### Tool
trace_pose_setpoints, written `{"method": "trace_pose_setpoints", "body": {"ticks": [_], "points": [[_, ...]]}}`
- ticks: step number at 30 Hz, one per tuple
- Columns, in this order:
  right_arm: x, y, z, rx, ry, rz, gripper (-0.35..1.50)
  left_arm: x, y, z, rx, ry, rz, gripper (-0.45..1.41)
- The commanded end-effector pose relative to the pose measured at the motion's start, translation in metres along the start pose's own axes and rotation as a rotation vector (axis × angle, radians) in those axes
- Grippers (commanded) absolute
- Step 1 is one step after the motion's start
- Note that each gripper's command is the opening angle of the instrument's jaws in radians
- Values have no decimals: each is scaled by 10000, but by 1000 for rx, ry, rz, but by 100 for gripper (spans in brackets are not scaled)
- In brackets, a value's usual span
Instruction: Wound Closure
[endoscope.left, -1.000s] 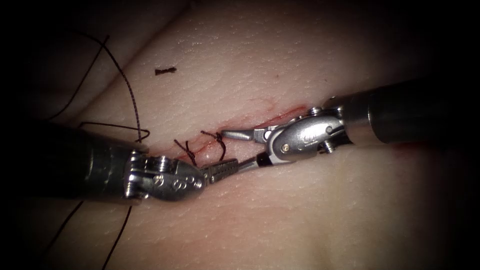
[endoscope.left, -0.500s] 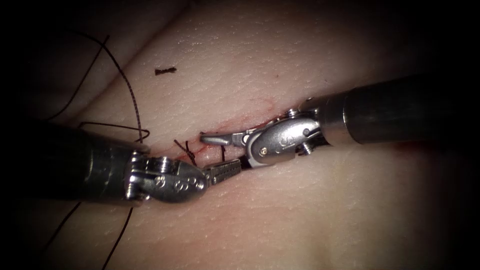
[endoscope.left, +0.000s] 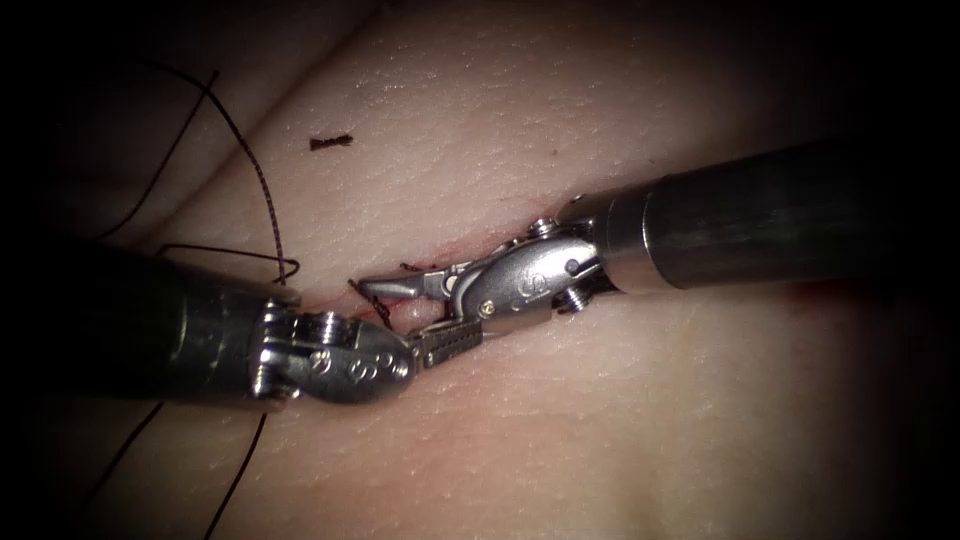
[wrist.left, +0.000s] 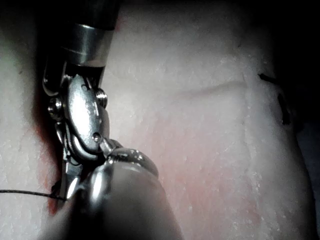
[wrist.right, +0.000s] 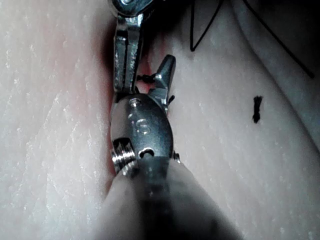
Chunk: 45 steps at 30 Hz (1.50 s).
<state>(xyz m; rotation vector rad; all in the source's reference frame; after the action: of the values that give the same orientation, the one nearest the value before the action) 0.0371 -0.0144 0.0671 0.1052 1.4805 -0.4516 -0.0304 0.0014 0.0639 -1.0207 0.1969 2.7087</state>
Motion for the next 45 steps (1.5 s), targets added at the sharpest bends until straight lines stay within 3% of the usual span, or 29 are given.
{"method": "trace_pose_setpoints", "body": {"ticks": [1,2,4,15,17,18,19,22,26,30,32,36,45], "points": [[-3,-2,10,1,3,0,52,-1,7,6,0,2,-2,-45],[-3,-2,10,2,4,-1,42,-1,7,6,-2,4,-2,-45],[-3,-4,10,7,11,-6,-35,0,7,6,-1,4,-2,-45],[-5,-6,0,-4,-1,-10,-35,1,12,0,-1,11,-2,-45],[-1,-7,-11,-14,-22,22,-27,0,15,-7,4,16,-2,-45],[1,-9,-17,-16,-29,47,17,-1,16,-10,5,19,-2,-45],[7,-11,-34,-32,-38,95,79,-3,20,-19,11,26,-2,-45],[16,-10,-68,-76,-60,176,126,-7,28,-34,24,38,-1,-45],[29,-12,-103,-97,-68,214,130,-12,46,-46,33,47,5,-45],[39,-16,-117,-110,-74,229,130,-25,55,-50,35,49,17,-45],[41,-18,-119,-111,-77,231,130,-30,55,-51,35,51,26,-45],[45,-28,-123,-109,-76,228,125,-71,58,-59,34,54,-5,-45],[44,-29,-123,-109,-77,232,121,-96,60,-80,18,16,-23,-45]]}}
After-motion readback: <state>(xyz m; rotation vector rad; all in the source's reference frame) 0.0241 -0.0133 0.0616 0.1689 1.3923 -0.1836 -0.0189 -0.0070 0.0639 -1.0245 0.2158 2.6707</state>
